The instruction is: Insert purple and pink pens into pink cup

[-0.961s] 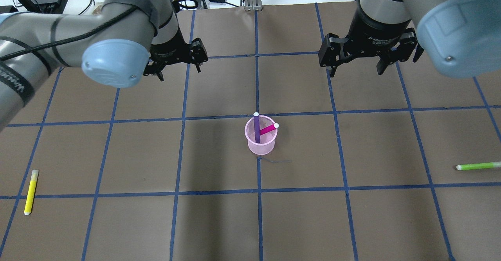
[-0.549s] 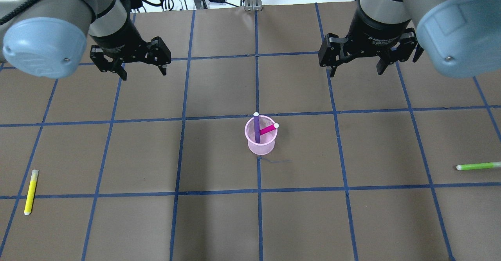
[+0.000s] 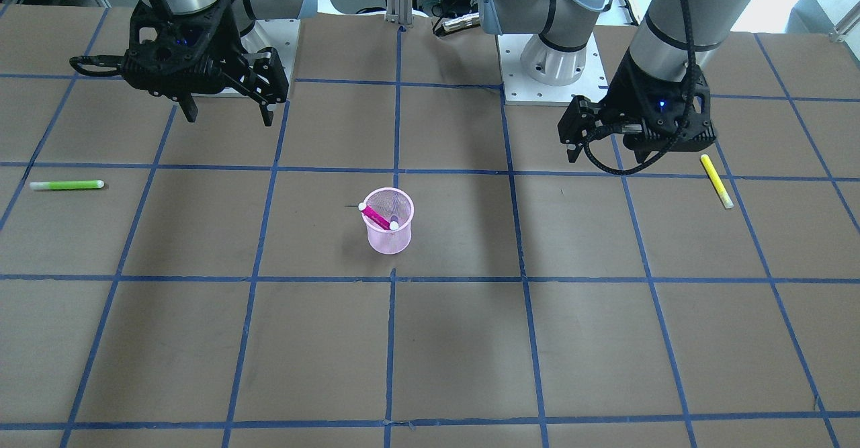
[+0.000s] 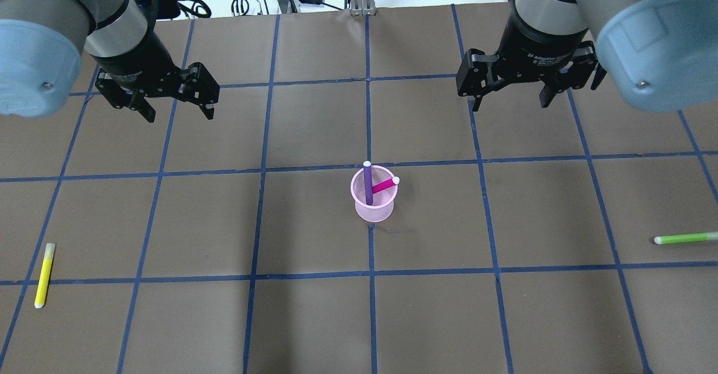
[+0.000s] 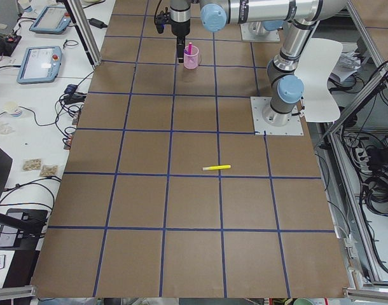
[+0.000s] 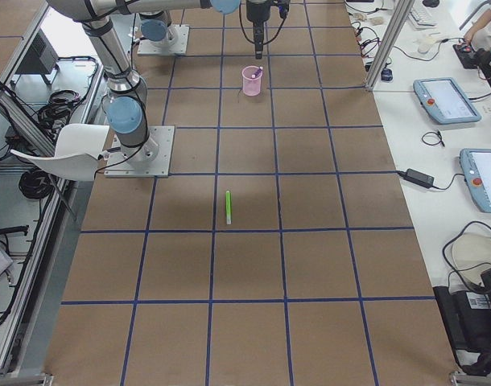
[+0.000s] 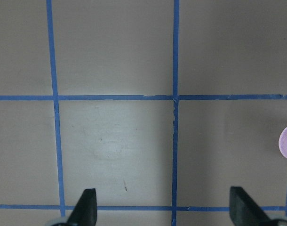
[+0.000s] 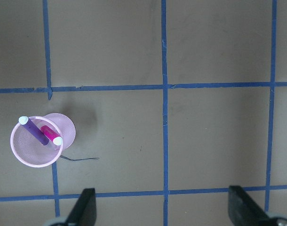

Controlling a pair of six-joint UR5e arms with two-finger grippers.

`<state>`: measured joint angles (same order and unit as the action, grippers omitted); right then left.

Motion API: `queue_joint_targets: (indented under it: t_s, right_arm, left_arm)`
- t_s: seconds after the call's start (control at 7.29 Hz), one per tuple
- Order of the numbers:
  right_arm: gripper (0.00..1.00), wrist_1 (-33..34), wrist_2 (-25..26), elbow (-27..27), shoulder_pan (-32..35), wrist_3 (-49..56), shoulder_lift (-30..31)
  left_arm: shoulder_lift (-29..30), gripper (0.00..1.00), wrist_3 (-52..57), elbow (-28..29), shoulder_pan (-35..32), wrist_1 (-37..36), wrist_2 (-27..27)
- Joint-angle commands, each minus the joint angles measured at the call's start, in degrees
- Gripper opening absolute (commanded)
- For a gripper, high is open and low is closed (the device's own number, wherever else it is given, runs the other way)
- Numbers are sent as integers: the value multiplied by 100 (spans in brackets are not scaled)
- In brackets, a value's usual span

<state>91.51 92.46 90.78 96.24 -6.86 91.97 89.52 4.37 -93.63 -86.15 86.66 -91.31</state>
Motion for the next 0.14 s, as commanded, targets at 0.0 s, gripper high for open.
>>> queue_joint_targets:
  t_s: [0.0]
  right_arm:
    - [100, -10, 0, 1, 0, 0, 5]
  left_arm:
    - [-92, 100, 37, -6, 1, 97, 8]
